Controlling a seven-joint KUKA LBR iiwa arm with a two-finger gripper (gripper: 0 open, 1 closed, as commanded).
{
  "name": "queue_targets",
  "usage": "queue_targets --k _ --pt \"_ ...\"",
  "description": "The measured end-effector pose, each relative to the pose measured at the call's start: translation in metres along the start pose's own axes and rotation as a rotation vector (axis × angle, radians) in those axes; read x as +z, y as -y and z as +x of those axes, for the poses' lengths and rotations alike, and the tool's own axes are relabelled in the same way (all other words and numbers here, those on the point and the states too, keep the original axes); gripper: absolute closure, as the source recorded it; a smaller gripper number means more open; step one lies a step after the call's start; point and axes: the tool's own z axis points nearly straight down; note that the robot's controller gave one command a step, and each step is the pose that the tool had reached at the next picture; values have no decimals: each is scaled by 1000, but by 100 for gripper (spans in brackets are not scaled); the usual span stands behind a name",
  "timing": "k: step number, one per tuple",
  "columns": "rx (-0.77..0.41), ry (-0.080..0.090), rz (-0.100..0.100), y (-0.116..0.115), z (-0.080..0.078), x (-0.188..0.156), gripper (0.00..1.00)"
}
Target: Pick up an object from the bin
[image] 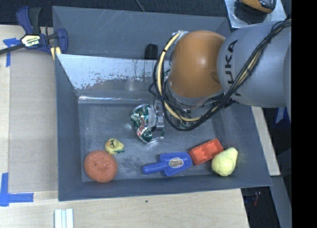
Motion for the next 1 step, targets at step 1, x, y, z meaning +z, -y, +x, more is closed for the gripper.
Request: queue_targets --k 1 --pt "-1 6 -1 -1 -2 -2 100"
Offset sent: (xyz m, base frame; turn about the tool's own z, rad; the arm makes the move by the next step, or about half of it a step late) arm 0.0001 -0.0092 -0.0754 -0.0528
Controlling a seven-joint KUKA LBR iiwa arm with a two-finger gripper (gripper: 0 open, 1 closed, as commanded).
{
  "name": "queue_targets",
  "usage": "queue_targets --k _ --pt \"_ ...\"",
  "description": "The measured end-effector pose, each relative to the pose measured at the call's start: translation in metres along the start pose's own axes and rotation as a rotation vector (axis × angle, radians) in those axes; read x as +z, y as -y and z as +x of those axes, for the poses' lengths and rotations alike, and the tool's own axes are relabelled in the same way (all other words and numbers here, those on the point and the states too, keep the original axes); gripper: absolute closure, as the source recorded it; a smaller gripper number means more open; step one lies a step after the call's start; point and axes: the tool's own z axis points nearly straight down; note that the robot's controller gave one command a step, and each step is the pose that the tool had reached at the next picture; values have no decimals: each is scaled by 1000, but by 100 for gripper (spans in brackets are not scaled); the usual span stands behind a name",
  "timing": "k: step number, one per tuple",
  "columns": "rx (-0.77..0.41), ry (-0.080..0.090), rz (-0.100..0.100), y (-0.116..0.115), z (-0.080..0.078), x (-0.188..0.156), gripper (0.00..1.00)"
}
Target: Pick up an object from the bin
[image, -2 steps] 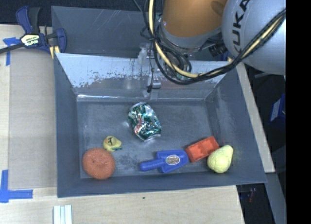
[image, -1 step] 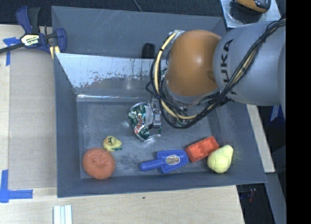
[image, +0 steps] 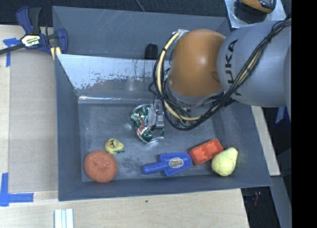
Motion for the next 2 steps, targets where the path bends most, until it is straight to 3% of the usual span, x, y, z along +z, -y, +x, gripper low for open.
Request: queue_targets --k 1,2 --pt "-43 10 -3 7 -2 60 100" --pt "-52 27 -8 6 -8 80 100"
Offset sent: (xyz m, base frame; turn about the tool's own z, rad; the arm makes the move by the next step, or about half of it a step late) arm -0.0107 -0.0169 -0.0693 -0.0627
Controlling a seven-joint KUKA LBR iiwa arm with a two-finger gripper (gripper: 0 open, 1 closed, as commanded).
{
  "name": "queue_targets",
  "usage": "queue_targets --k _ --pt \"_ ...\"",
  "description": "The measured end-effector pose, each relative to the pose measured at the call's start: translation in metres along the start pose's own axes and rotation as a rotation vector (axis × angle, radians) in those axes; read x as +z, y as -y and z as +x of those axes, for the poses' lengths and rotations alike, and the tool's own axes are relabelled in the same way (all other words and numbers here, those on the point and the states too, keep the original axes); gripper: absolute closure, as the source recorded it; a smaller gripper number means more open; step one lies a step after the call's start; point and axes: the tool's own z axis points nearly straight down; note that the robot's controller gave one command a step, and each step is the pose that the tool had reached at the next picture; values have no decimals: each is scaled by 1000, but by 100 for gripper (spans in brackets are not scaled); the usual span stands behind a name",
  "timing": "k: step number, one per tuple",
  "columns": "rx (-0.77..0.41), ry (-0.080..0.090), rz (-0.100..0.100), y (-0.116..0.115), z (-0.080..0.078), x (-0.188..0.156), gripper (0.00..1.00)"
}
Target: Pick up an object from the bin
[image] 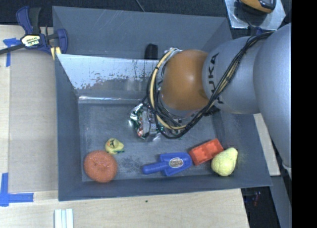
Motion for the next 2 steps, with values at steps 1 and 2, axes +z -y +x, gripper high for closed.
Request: queue_targets --k 1,2 --pt "0 -9 5 1 4 -24 100" --pt "-5 -4 -1 5 -1 -4 100"
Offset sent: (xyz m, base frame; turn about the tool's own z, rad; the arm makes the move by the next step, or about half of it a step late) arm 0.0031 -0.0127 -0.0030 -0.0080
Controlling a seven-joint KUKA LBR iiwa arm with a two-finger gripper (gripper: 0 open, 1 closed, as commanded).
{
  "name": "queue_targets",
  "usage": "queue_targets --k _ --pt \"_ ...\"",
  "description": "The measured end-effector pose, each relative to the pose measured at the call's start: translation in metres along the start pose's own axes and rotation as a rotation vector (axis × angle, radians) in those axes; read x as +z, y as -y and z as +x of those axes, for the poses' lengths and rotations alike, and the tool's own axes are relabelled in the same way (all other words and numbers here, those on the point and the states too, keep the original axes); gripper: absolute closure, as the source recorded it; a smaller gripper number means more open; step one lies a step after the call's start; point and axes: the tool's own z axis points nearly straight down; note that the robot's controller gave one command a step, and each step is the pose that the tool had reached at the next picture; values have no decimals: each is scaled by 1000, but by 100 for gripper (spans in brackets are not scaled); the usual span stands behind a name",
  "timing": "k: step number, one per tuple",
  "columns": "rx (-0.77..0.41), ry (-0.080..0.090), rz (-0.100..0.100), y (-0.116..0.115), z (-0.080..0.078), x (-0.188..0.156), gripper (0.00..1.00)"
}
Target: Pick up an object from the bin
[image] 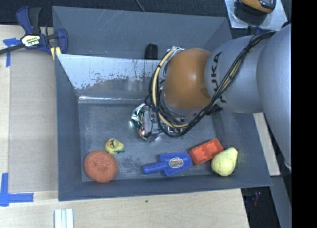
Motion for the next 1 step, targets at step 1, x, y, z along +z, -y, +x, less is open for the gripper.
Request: queue_targets --k 1 --pt "-51 -6 2 19 -12 -39 100"
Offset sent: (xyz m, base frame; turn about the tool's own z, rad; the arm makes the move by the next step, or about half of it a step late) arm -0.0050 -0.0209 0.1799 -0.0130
